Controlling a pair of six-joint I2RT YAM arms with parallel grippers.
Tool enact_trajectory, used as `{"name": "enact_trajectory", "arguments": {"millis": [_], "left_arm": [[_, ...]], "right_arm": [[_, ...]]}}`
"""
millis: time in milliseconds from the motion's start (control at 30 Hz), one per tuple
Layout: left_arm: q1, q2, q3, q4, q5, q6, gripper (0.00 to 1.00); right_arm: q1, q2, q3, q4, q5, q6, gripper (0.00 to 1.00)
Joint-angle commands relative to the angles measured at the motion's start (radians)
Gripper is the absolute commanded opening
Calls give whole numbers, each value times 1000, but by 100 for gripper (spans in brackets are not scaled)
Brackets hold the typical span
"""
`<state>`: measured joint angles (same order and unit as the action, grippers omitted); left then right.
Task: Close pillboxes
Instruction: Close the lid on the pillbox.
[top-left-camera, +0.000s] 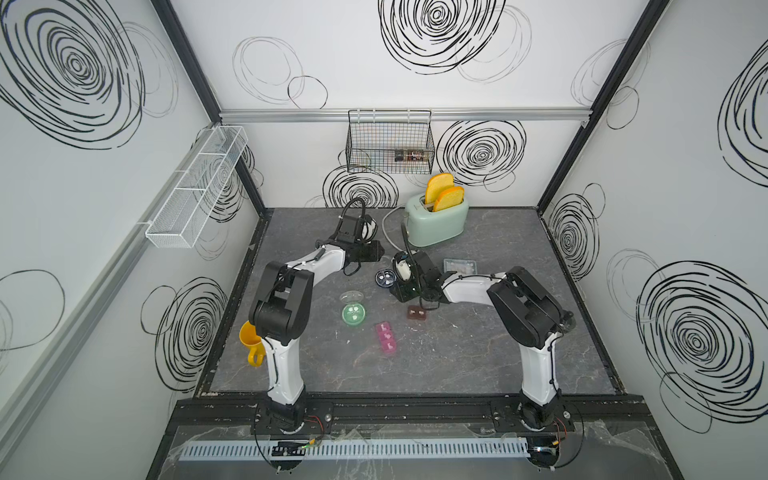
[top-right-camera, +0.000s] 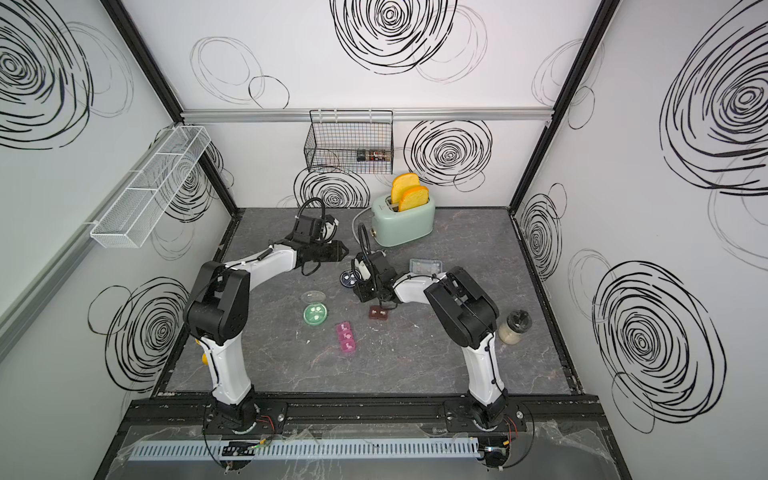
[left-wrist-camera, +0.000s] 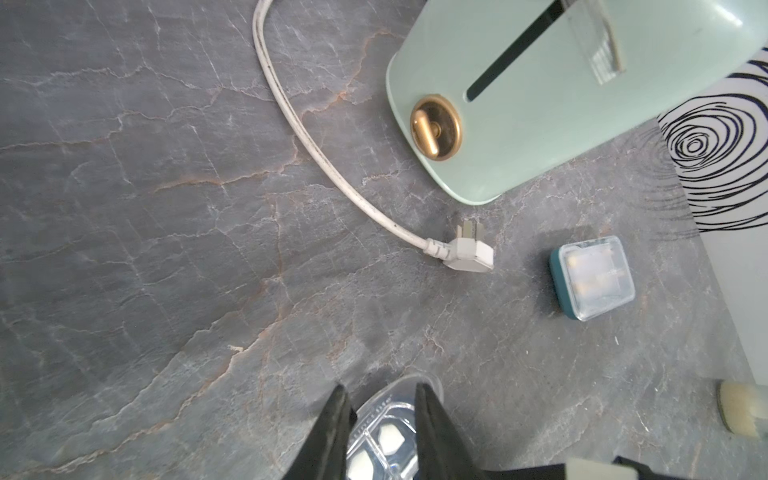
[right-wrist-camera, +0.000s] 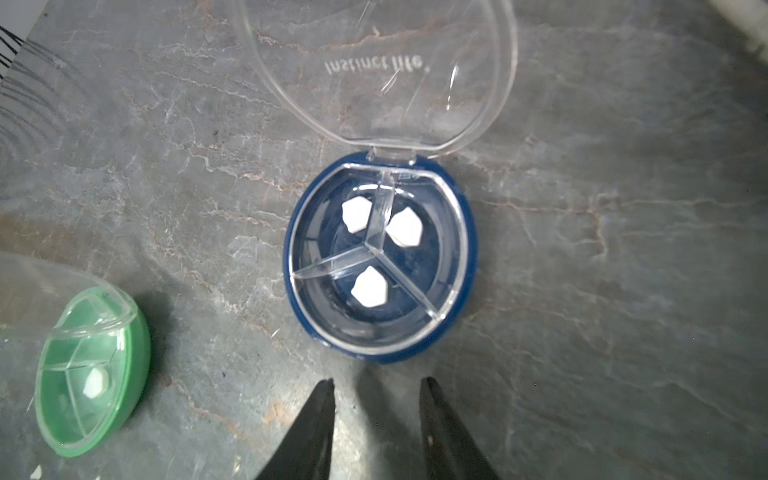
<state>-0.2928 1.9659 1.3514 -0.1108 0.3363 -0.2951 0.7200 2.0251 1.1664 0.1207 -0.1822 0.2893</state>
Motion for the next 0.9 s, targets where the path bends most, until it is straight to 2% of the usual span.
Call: {"name": "enact_trajectory", "arguments": {"millis": [0,867], "left_arm": [[-11,22,13,11,-9,21,32],[-45,-5,-115,79,2,-8,30]], "right_arm": [[7,29,21,9,34,35,39],[7,38,27,36,52,83,38]]}}
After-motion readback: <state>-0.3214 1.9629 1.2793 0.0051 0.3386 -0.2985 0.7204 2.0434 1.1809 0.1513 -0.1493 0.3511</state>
